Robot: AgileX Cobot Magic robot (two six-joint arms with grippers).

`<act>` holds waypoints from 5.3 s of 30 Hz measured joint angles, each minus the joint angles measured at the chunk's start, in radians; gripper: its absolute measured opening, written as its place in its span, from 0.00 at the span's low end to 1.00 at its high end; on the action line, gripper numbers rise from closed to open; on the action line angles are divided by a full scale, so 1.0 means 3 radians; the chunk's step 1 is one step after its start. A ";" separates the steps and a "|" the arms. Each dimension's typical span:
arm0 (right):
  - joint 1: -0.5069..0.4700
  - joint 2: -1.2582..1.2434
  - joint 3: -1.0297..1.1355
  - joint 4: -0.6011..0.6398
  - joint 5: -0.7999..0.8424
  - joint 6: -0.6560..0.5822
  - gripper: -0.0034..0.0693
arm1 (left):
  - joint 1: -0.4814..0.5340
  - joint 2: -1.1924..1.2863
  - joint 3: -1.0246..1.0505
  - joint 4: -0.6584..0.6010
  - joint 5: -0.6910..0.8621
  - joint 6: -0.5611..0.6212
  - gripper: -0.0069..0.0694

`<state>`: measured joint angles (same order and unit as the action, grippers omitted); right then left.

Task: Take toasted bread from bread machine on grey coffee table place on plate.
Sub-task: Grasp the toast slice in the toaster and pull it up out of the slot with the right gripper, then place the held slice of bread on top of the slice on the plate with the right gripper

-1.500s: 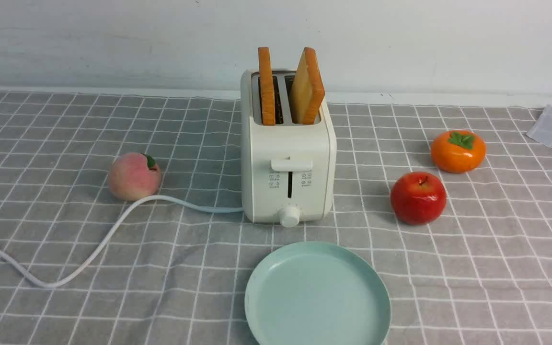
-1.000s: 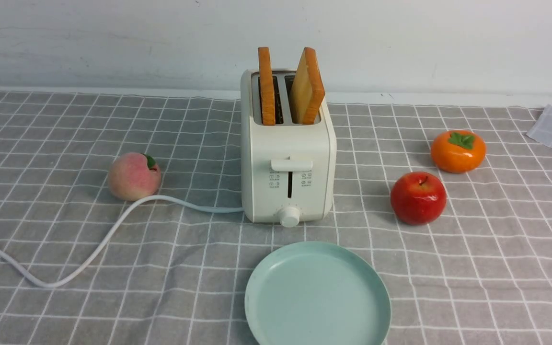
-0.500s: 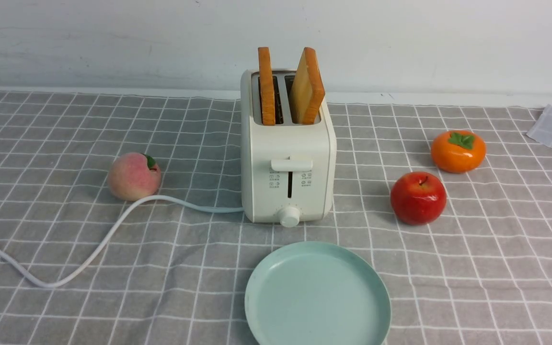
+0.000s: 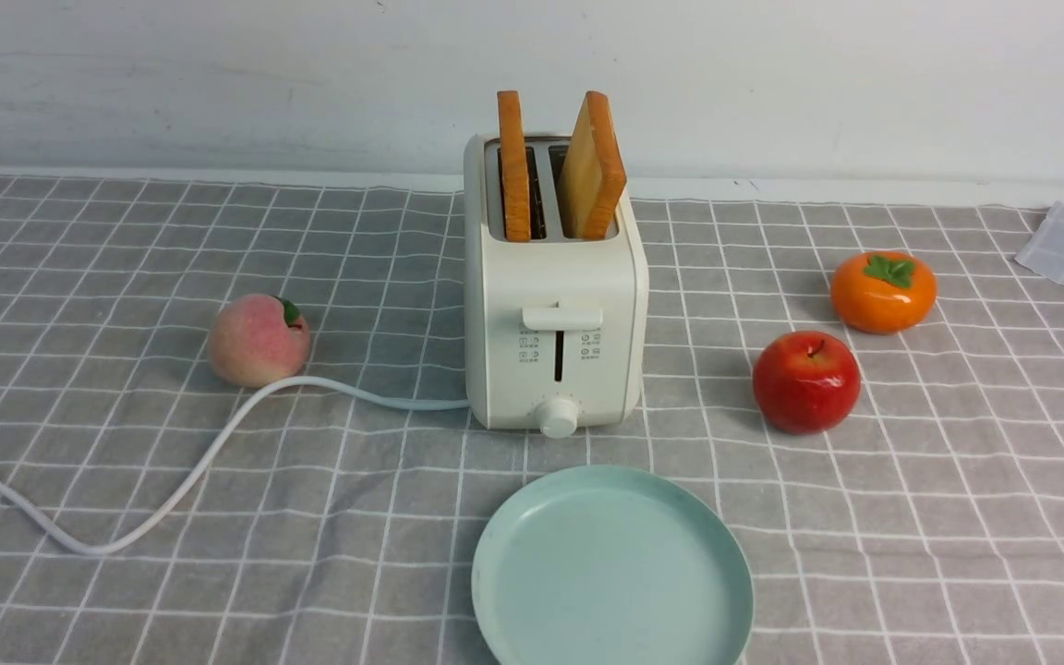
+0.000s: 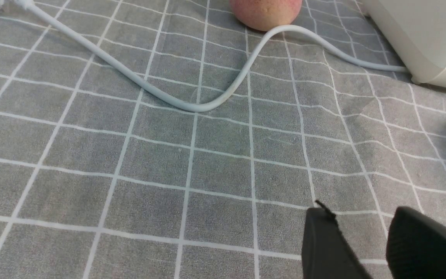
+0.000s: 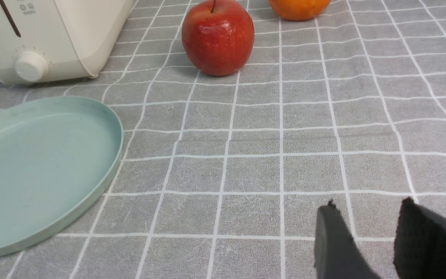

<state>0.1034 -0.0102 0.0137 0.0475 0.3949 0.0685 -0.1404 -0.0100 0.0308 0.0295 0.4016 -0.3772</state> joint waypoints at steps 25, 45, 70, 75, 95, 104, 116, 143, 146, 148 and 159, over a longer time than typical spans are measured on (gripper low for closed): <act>0.0000 0.0000 0.0038 -0.0023 -0.0633 0.0003 0.38 | 0.0000 0.0000 0.0000 -0.0056 -0.0475 0.0000 0.40; 0.0000 0.0000 -0.0124 0.0420 -0.2401 0.0303 0.38 | 0.0000 0.0000 0.0000 -0.0248 -0.2310 -0.0139 0.40; 0.0000 0.2331 -0.2963 -0.0410 0.0313 0.0342 0.38 | 0.0000 0.2383 -0.3057 -0.1507 0.0888 0.1305 0.40; 0.0003 0.2648 -0.2963 -0.0046 0.0735 0.0403 0.38 | 0.0000 0.2733 -0.3076 -0.1531 0.1146 0.1257 0.40; 0.0704 0.5004 -0.4804 0.1891 0.1078 -0.1488 0.42 | -0.0706 0.3064 -0.3094 -0.2422 0.1350 0.1899 0.40; 0.0704 0.5923 -0.5591 0.2163 0.0586 -0.1522 0.61 | -0.0709 0.3064 -0.3094 -0.2422 0.1486 0.1899 0.40; 0.0704 0.6682 -0.5897 0.2550 0.0372 -0.1638 0.68 | -0.0709 0.3064 -0.3094 -0.2422 0.1520 0.1899 0.40; -0.0460 0.5769 -0.5922 0.4589 0.1860 -0.2583 0.17 | -0.0709 0.3064 -0.3094 -0.2446 0.1546 0.1899 0.40; -0.0648 0.5600 -0.5922 0.4214 0.2435 -0.2605 0.17 | -0.0709 0.3064 -0.3094 -0.2446 0.1558 0.1899 0.40; -0.0693 0.5481 -0.5867 0.3600 0.2735 -0.2382 0.17 | -0.0709 0.3064 -0.3094 -0.2446 0.1589 0.1899 0.40; 0.0189 0.5343 -0.4500 0.3141 0.2742 -0.2041 0.17 | -0.0709 0.3064 -0.3094 -0.2549 0.1636 0.1899 0.40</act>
<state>0.1601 1.5925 -1.3363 0.9898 1.2175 -0.5437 -0.3532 0.9091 -0.8975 -0.7353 0.8924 0.1925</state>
